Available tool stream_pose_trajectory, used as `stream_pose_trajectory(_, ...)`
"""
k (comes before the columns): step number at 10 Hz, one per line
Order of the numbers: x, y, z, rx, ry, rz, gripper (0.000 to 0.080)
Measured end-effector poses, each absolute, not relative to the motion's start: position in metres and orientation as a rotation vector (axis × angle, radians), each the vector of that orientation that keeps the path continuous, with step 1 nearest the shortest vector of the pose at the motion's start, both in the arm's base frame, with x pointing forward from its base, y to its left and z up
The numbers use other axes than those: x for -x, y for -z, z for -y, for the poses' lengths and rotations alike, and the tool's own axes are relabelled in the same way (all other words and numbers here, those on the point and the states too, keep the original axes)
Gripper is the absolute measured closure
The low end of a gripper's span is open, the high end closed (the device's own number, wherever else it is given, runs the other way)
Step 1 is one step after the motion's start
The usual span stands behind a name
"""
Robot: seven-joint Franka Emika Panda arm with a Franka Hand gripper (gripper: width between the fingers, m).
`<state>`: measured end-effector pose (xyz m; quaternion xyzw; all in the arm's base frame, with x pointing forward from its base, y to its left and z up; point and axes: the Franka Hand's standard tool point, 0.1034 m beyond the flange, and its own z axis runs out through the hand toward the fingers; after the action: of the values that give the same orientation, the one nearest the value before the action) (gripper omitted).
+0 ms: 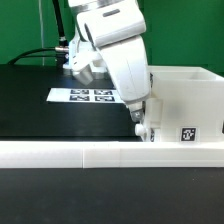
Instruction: Assemble drawer
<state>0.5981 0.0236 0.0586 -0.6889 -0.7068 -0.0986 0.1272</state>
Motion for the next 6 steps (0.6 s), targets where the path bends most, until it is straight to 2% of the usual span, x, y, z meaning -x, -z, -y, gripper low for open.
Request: stream_pose_trajectory(6,-0.6005,-0.065,-0.032,1.985,0.26,2.049,0.0151)
